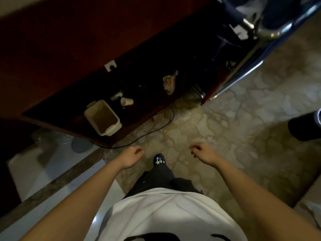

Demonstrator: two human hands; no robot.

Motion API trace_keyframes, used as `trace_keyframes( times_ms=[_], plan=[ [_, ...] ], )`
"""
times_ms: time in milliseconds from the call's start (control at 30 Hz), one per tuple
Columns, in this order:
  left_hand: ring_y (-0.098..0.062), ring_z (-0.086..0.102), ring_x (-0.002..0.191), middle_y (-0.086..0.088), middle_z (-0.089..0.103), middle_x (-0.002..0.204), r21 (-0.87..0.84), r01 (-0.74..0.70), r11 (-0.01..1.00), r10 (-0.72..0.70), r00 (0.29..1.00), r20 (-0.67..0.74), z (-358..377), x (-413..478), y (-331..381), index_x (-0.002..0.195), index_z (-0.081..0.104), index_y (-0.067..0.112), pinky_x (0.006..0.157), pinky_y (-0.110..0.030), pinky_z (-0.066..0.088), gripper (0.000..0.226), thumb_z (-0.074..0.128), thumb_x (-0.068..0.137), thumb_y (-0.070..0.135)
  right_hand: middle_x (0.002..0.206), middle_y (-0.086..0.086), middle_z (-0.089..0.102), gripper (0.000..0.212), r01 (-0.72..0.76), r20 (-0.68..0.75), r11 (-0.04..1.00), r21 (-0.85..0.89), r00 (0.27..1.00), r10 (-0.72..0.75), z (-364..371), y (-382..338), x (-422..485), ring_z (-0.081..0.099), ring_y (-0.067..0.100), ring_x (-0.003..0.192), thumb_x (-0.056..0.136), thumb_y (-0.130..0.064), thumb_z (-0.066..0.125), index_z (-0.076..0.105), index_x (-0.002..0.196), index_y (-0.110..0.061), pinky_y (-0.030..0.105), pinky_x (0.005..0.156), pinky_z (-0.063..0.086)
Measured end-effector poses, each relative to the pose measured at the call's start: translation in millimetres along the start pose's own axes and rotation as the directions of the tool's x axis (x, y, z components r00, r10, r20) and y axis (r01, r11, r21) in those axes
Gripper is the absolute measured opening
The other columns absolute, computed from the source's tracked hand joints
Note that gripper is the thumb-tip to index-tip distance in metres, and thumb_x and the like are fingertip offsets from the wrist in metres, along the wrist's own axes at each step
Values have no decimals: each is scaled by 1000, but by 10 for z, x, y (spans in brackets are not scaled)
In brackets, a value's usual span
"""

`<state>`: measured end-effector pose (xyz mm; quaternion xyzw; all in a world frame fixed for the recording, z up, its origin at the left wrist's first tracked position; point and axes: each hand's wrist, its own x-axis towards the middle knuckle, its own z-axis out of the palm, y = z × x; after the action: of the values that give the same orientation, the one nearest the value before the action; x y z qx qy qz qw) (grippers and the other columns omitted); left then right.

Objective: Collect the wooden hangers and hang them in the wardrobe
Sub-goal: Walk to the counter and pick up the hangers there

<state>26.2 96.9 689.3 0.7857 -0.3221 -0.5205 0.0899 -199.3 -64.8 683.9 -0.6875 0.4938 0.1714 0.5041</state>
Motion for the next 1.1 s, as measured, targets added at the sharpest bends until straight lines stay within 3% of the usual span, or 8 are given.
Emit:
trace_keyframes(
  times_ms=[233, 400, 500, 667, 800, 867, 933, 1100],
  plan=[
    [-18, 52, 114, -5, 55, 129, 84, -158, 984, 168, 978, -124, -1002, 20, 718, 132, 47, 17, 86, -23, 37, 37, 39, 98, 31, 123, 13, 59, 33, 268, -40, 955, -127, 961, -275, -725, -1036, 295, 56, 27, 112, 97, -17, 42, 54, 127, -8, 36, 97, 44],
    [-16, 52, 120, 0, 53, 132, 127, -259, 957, 274, 955, -115, -1730, -293, 1338, 134, 43, 23, 103, -35, 43, 39, 39, 98, 37, 113, 2, 64, 29, 476, -43, 855, -206, 868, -494, -1313, -1880, 294, 61, 17, 104, 97, -21, 44, 59, 121, -18, 35, 93, 48],
    [-15, 55, 117, 6, 53, 132, 182, -305, 935, 334, 928, -165, -2086, -579, 1666, 136, 43, 27, 100, -34, 46, 40, 39, 97, 38, 102, -5, 64, 24, 595, -1, 773, -220, 792, -610, -1679, -2416, 163, 63, 6, 89, 98, -23, 43, 61, 114, -22, 22, 77, 50],
    [-2, 54, 112, 13, 57, 126, 269, -392, 880, 462, 841, -284, -2529, -1093, 2221, 129, 50, 31, 98, -27, 46, 35, 40, 96, 39, 87, -4, 69, 21, 764, 0, 589, -264, 611, -792, -2239, -3090, -165, 66, 8, 80, 96, -22, 46, 67, 97, -21, 27, 78, 52],
    [4, 57, 105, 17, 61, 116, 305, -431, 849, 524, 762, -381, -2814, -1399, 2612, 123, 54, 33, 95, -23, 47, 31, 42, 95, 37, 85, -4, 69, 21, 837, 51, 456, -302, 492, -869, -2639, -3575, -354, 65, 8, 74, 95, -22, 47, 68, 98, -21, 13, 66, 48],
    [5, 58, 102, 19, 62, 111, 323, -427, 845, 533, 733, -424, -2962, -1435, 2759, 120, 54, 35, 93, -21, 47, 28, 42, 95, 37, 84, -4, 68, 21, 859, 83, 410, -305, 453, -888, -2788, -3783, -366, 64, 6, 74, 95, -22, 47, 67, 98, -20, 10, 63, 47],
    [3, 56, 104, 17, 61, 113, 361, -387, 849, 524, 706, -476, -3123, -1411, 2881, 120, 55, 34, 92, -22, 47, 29, 42, 95, 37, 87, -7, 67, 20, 859, 118, 381, -341, 441, -890, -2908, -3987, -324, 64, 3, 77, 95, -24, 46, 66, 99, -23, 15, 67, 51],
    [-4, 54, 111, 11, 59, 124, 417, -182, 891, 422, 672, -609, -3512, -1245, 3051, 127, 52, 30, 95, -27, 47, 35, 40, 95, 39, 92, -14, 62, 19, 830, 164, 310, -465, 424, -891, -3071, -4468, -87, 61, 2, 84, 95, -31, 45, 60, 108, -27, 18, 74, 49]
  ],
)
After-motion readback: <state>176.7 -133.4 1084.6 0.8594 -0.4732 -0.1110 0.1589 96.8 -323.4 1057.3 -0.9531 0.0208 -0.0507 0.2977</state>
